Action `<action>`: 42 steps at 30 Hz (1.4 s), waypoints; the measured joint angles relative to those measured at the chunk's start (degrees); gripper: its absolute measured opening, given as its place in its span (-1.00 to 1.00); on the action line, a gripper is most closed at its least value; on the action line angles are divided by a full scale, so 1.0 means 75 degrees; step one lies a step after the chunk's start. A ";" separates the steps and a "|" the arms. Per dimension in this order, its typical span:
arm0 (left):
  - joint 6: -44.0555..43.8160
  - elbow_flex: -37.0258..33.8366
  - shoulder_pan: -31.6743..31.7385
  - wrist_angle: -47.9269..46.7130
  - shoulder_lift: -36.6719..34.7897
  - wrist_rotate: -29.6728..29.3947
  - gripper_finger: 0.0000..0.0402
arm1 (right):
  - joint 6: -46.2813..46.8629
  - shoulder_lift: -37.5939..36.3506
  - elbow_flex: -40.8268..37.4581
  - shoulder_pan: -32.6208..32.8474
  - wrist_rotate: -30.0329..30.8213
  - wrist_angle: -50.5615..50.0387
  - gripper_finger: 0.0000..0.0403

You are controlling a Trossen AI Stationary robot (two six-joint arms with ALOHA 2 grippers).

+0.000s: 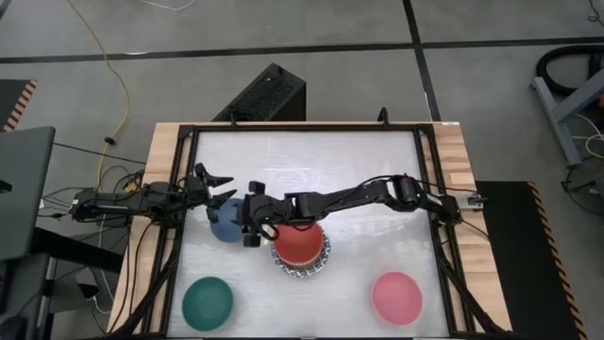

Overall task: Nest bowls inside each other by size order
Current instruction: Stack the blue bowl into the red bowl

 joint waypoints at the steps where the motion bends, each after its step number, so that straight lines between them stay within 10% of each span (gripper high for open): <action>1: 0.0000 -0.0001 0.0000 0.0000 0.0000 -0.0001 -0.08 | 0.0199 -0.0014 0.0069 -0.0020 0.0064 -0.0127 0.06; 12: 0.0000 -0.0001 0.0000 0.0000 0.0000 -0.0004 -0.08 | 0.2377 -0.0016 0.0424 -0.0431 0.0235 -0.2126 0.06; 42: 0.0000 0.0001 0.0000 0.0000 0.0001 -0.0014 -0.08 | 0.3033 0.0369 0.0105 -0.0743 0.0146 -0.1280 0.06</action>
